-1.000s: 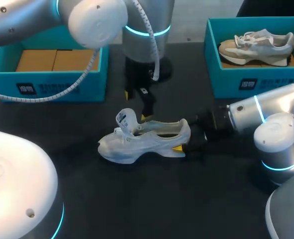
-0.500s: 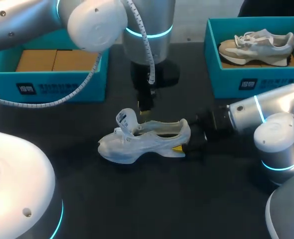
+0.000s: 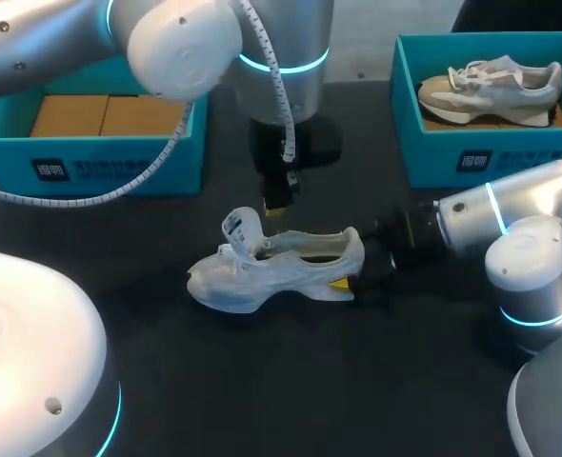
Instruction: Take the shoe out of the shoebox, open the shoe tongue, remove and reinsert the insole, then place the shoe into the shoebox
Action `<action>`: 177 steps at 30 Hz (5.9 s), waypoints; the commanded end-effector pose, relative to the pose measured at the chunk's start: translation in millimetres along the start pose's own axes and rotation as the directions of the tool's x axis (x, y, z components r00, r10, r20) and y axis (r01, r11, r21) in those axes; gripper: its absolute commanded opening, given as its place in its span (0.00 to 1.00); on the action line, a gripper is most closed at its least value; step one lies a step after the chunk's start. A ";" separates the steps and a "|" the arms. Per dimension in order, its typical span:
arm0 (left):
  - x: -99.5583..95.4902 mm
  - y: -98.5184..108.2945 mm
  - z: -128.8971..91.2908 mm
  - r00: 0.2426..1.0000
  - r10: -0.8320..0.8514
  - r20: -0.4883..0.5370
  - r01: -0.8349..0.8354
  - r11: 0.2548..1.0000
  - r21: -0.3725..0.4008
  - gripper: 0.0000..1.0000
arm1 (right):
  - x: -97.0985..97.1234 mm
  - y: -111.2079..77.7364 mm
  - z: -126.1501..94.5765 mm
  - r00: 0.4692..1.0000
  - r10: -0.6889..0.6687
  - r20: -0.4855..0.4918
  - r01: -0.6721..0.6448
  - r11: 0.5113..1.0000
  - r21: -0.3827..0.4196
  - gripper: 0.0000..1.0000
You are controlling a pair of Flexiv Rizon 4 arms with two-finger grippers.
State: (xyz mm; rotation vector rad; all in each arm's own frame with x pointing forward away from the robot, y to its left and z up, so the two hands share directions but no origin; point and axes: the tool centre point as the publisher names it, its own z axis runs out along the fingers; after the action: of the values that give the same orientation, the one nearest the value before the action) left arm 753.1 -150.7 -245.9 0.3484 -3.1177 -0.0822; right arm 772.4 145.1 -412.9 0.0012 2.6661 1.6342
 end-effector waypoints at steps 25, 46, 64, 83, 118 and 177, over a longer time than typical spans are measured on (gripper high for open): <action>1.8 -52.3 63.4 0.906 0.286 -0.311 -0.261 0.958 0.122 0.00 | 0.3 0.4 0.9 1.000 -0.001 0.001 0.001 1.000 0.002 0.00; 1.8 -55.8 68.8 0.908 0.286 -0.306 -0.261 0.958 0.119 0.00 | 0.3 0.4 0.9 1.000 -0.001 0.001 0.001 1.000 0.002 0.00; 6.4 -69.8 112.1 0.902 0.312 -0.297 -0.274 0.948 0.165 0.00 | 0.3 0.4 0.9 1.000 -0.001 0.001 0.001 1.000 0.002 0.00; 20.6 -65.6 140.7 0.868 0.341 -0.361 -0.319 0.940 0.120 0.00 | 0.3 0.4 0.9 1.000 -0.001 0.001 0.001 1.000 0.002 0.00; 29.7 -56.6 175.8 0.889 0.346 -0.301 -0.343 0.937 0.066 0.35 | 0.3 0.4 0.9 1.000 -0.001 0.001 0.001 1.000 0.002 0.00; 6.8 -18.6 106.1 0.900 0.338 -0.273 -0.254 0.919 0.301 0.00 | 0.3 0.4 0.9 1.000 -0.001 0.001 0.001 1.000 0.002 0.00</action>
State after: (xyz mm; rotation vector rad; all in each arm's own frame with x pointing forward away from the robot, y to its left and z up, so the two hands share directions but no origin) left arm 750.4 -172.0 -358.1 -0.1114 -2.8201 0.3161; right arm 772.3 146.1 -413.3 0.0002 2.6648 1.6364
